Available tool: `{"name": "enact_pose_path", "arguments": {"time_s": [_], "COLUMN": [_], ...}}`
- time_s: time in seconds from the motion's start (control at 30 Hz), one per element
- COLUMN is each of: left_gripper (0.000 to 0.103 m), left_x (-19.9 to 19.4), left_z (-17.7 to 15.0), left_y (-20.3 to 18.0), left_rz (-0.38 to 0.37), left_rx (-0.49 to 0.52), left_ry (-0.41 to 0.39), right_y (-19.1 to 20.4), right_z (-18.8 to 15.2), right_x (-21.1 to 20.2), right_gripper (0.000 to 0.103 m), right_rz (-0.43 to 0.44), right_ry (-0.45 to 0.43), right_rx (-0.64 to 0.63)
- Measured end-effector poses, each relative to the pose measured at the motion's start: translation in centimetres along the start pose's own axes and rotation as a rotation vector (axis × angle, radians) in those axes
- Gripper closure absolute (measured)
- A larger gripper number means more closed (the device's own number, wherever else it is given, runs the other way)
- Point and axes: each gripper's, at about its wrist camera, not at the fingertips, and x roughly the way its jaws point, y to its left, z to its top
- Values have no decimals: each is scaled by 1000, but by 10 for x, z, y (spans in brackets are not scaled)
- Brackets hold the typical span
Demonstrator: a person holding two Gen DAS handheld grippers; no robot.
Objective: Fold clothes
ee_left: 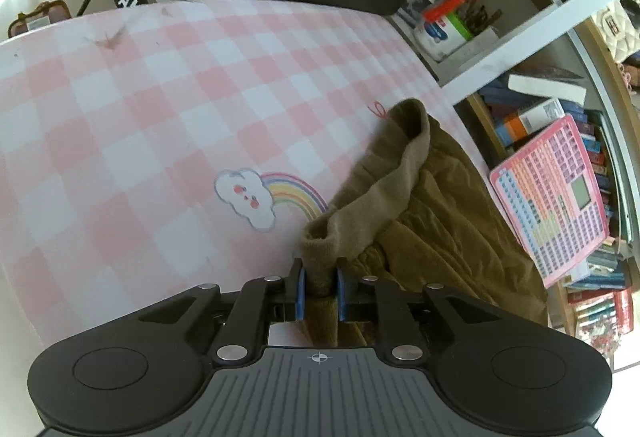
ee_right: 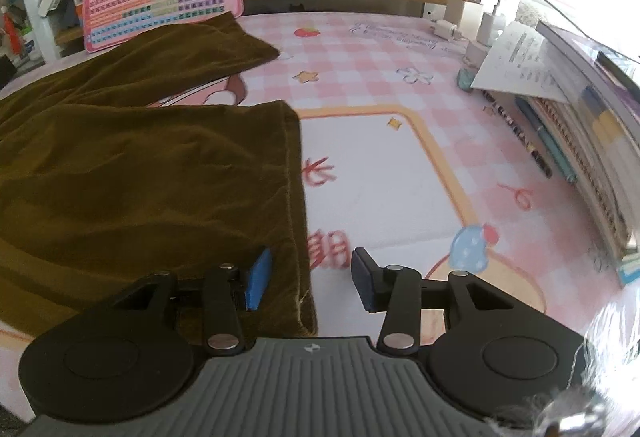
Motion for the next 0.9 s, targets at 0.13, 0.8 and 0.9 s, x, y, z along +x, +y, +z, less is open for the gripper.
{"name": "enact_pose_path", "arguments": {"time_s": [0.13,0.8,0.9], "left_gripper": [85,90,86], "left_x": [-2,-14,-12], "left_z": [-7,-17,-20], "left_y": [-3,-19,-15], "left_rz": [-9,67,71], "left_rx": [12,159,137], "left_ry": [16,-72,-75], "right_y": [-11,-4,-6], "right_z": [12,-12,-13], "right_x": [12,-8,-7], "right_gripper": [58,62,61], "right_rz": [-21,-3,5], "right_ry": [-17,-31,-35], "right_rx": [-2,-50,-54]}}
